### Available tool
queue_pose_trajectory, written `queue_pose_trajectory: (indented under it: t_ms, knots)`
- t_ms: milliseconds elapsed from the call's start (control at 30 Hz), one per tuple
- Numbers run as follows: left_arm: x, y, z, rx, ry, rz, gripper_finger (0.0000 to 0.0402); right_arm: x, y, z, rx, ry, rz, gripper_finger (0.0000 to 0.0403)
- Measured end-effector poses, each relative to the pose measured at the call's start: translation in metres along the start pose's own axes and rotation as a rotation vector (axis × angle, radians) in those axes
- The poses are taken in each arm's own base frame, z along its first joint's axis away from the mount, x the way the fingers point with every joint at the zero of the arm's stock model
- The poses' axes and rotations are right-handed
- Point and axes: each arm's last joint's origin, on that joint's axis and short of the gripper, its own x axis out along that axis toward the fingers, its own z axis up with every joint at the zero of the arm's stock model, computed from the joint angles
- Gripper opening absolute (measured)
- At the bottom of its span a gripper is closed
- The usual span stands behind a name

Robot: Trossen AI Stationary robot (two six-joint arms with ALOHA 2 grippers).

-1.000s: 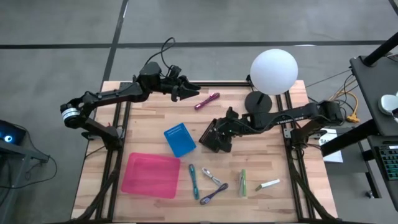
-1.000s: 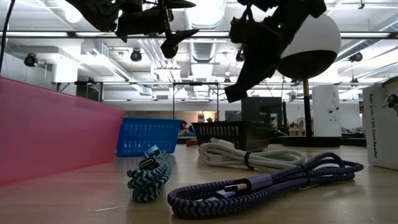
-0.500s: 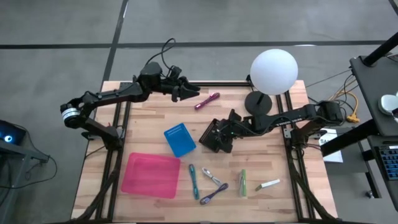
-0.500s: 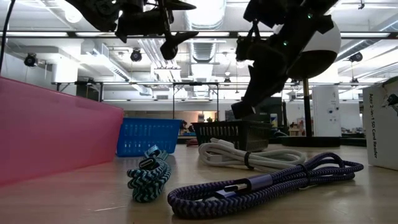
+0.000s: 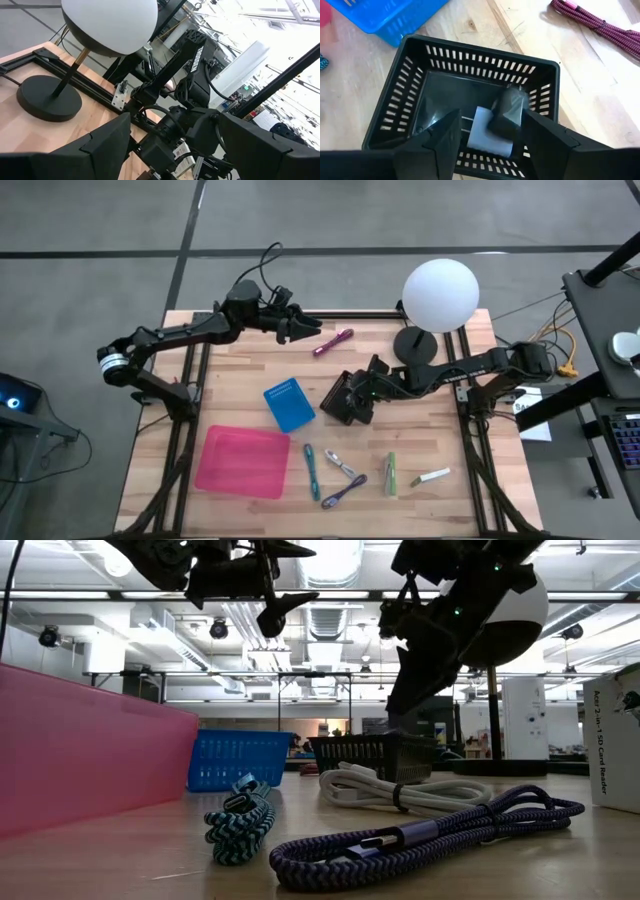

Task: Pick and place items into bin
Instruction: Put the black and pink charger cable into the pink bin

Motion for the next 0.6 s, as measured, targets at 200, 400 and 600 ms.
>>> queue_pose_trajectory:
  t_ms: [200,400,600]
  knots:
    - [0.000,0.000,0.000,0.005,-0.004,0.007,0.0288,0.000,0.000,0.000,0.022,0.000,0.000,0.0195]
    - [0.000,0.009,-0.004,0.025,-0.027,0.165,0.0288,-0.006,-0.001,0.002,0.112,-0.018,0.008,0.0183]
    - [-0.003,0.026,-0.017,0.064,0.016,0.439,0.0288,-0.023,-0.004,0.008,0.228,-0.071,0.036,0.0169]
